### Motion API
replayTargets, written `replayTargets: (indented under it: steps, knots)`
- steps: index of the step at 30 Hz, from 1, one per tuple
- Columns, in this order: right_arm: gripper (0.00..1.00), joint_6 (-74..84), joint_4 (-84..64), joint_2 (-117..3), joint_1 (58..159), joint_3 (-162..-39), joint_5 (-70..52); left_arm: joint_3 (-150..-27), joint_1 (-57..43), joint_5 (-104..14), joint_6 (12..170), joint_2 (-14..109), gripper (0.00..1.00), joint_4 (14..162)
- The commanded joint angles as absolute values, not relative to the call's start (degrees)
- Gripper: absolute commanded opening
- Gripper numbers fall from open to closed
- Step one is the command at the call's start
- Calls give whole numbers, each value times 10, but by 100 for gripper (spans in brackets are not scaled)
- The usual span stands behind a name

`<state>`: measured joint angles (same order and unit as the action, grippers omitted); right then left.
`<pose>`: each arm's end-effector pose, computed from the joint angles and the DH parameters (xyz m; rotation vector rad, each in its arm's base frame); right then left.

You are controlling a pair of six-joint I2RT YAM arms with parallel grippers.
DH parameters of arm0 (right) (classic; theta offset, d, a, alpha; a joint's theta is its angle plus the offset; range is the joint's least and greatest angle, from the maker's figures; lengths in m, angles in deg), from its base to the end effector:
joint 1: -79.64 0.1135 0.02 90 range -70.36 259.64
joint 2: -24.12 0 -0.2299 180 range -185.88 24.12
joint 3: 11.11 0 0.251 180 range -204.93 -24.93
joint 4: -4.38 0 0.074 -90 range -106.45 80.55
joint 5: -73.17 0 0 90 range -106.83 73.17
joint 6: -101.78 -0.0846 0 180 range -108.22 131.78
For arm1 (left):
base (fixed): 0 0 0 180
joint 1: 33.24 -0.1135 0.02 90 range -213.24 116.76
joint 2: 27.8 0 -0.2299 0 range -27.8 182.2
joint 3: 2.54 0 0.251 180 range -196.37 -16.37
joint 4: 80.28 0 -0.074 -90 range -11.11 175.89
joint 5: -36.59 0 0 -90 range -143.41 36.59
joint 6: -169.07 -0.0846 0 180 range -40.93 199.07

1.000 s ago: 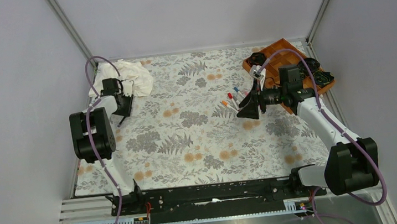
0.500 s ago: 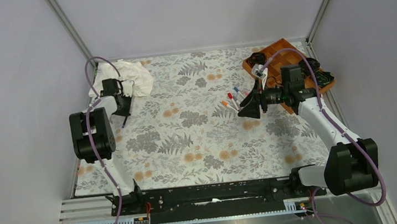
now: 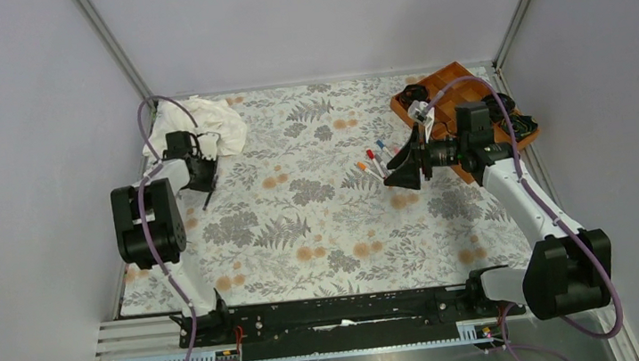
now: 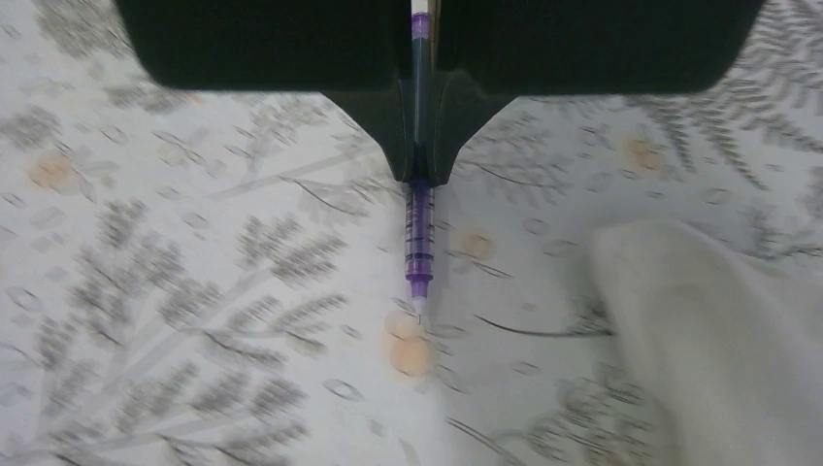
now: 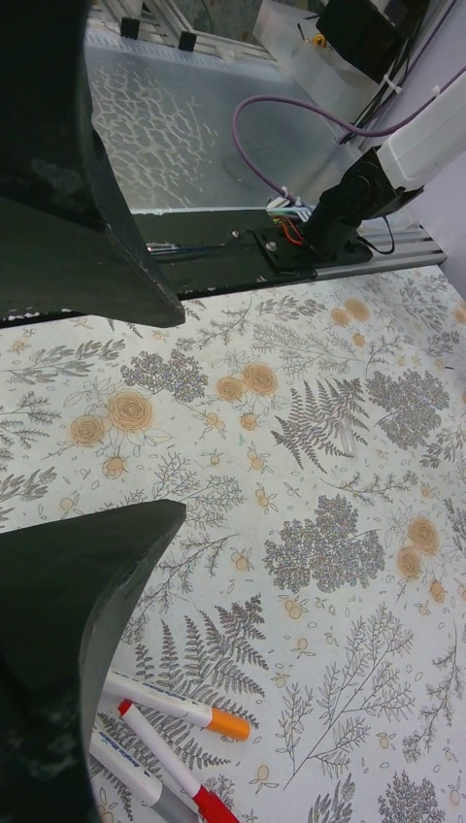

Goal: Insert the pens into the pen caps
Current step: Pick up the pen from the corner of the board.

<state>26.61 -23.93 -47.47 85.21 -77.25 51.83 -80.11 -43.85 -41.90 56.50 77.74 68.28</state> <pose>0.2754 0.1060 0.2496 -0.9754 1.6725 1.1596 0.3797 0.0539 0.0822 0.3388 2.5530 -0.0476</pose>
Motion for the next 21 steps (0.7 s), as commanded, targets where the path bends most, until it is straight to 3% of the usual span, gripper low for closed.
replayTargets:
  steps: [1,14,18,21]
  knots:
    - [74,262,-223,-456,849,-775,544,-771,-416,-365,578,727,0,613]
    - [73,330,-190,-431,849,-727,593,-690,-299,-179,681,553,0,654]
    - [73,466,-213,-410,852,-689,633,-667,-232,-129,753,538,0,705]
    - [78,655,-329,-407,863,-693,640,-660,-187,-86,820,555,0,739]
